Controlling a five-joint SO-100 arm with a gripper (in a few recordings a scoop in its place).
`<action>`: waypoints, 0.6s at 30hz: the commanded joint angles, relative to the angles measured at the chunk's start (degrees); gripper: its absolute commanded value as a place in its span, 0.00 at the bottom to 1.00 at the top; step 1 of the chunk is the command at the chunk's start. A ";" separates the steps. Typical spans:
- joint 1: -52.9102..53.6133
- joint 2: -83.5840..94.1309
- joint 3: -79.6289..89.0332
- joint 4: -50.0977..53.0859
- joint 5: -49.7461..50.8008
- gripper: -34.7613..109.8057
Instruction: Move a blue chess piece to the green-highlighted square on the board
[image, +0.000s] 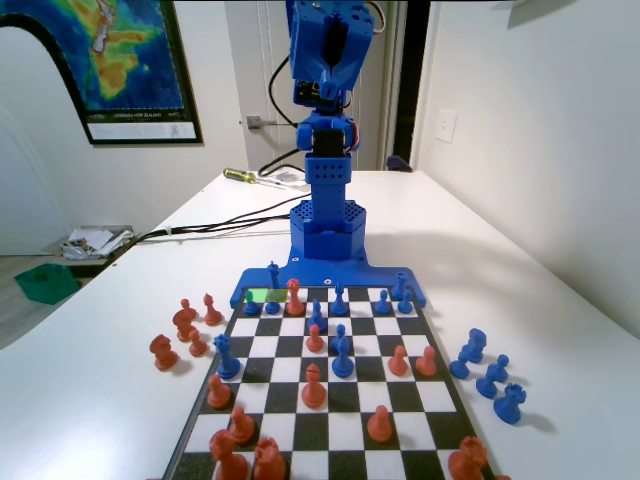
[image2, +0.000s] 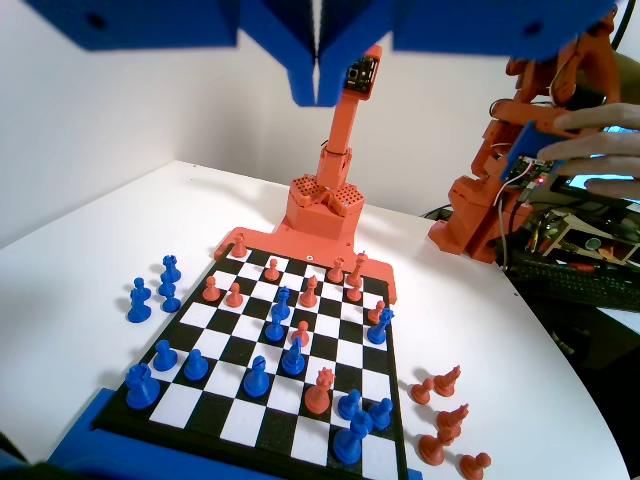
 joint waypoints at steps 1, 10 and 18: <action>-0.09 0.35 -0.62 -0.18 -0.79 0.25; -0.26 0.35 -0.62 -0.18 -0.88 0.29; -0.44 0.35 -1.41 -0.70 -6.42 0.26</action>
